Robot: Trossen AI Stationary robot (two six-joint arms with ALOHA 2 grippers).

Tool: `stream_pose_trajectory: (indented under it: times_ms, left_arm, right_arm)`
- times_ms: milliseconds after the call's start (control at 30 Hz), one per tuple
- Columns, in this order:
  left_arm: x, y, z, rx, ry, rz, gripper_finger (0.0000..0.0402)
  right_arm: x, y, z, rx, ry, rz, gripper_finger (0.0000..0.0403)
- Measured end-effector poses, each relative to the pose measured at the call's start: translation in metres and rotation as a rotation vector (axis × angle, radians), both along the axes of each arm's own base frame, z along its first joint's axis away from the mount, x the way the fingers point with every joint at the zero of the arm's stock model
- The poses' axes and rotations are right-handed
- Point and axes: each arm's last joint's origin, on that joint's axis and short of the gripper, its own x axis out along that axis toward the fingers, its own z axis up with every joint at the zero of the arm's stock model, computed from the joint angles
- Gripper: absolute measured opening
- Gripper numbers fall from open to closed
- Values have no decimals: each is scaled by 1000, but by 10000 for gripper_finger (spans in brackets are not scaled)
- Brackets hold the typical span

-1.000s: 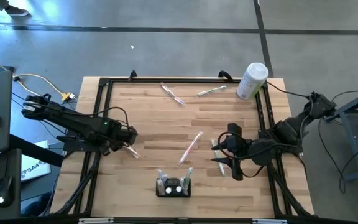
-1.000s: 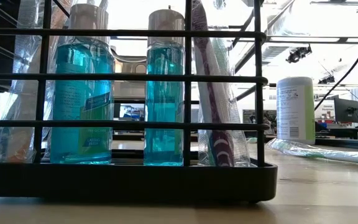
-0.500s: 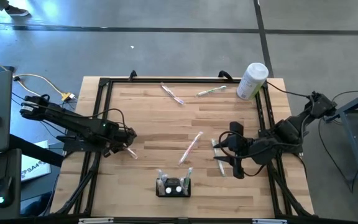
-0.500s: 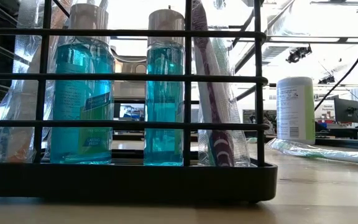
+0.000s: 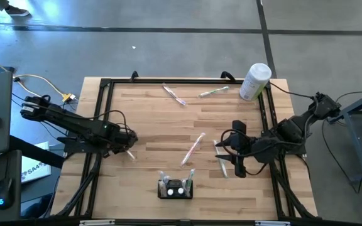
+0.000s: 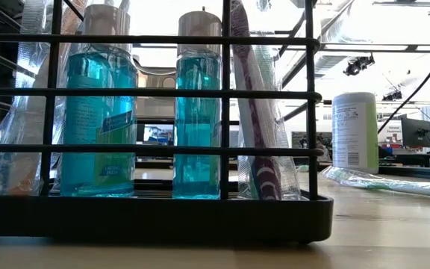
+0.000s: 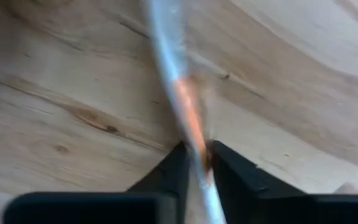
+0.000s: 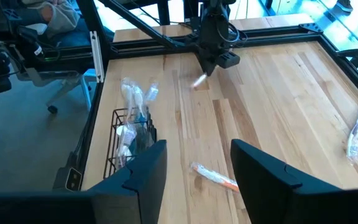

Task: Pick & Place toothbrushing station
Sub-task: Put the left orange toothbrush into the black wire organizer

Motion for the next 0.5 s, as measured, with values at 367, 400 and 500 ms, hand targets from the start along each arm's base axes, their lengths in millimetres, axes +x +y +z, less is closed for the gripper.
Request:
stream_pose_trajectory:
  times_ms: [367, 400, 500]
  left_arm:
    - [0, 0, -1, 30, -30, -278, 13]
    - [2, -1, 2, 41, -47, -318, 11]
    - [10, -2, 13, 75, -83, -424, 11]
  right_arm:
    - [0, 0, 0, 1, 1, 0, 171]
    - [0, 0, 0, 6, 0, -2, 171]
    - [0, 0, 0, 41, 4, -23, 171]
